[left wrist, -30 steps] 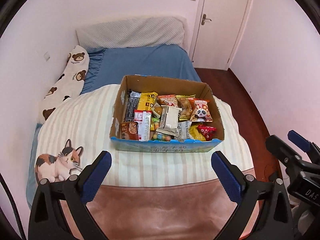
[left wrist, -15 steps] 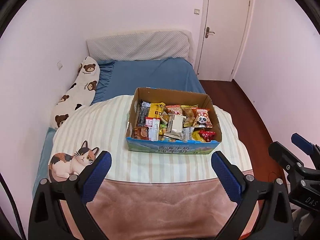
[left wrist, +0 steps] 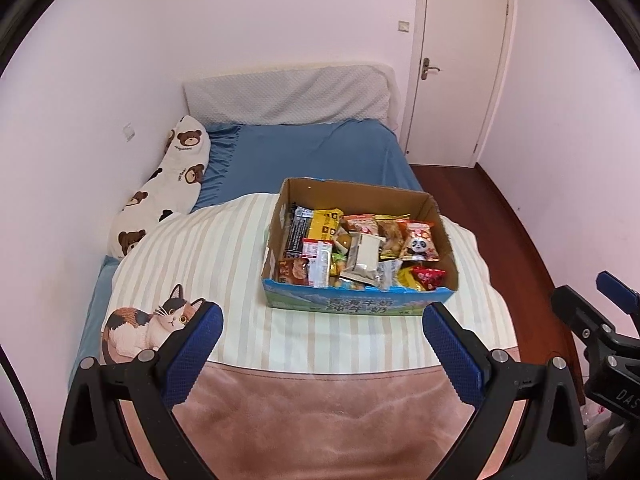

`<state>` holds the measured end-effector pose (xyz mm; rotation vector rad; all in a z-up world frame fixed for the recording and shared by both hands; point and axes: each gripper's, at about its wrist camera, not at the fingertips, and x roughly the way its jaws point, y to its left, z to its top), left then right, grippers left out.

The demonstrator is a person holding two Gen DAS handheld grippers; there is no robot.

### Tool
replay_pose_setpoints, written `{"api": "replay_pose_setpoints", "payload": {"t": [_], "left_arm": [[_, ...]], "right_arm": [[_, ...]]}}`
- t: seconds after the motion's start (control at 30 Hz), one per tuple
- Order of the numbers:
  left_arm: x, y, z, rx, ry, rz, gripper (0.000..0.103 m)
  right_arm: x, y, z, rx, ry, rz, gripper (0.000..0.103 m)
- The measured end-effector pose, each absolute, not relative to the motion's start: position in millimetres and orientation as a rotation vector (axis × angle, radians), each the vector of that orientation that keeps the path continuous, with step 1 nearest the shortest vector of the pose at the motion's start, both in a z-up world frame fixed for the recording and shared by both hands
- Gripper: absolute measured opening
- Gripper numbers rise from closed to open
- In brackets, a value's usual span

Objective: Organize snacks

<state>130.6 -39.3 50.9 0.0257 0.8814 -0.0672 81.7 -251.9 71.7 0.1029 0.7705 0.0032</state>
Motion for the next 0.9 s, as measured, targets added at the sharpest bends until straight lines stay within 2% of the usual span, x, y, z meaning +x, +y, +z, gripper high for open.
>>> {"api": "replay_pose_setpoints", "payload": {"t": [0.9], "left_arm": [[231, -54, -26, 0.081, 0.991, -0.006, 0.102]], "right_arm": [[195, -266, -12, 0.102, 0.887, -0.112, 0.103]]}}
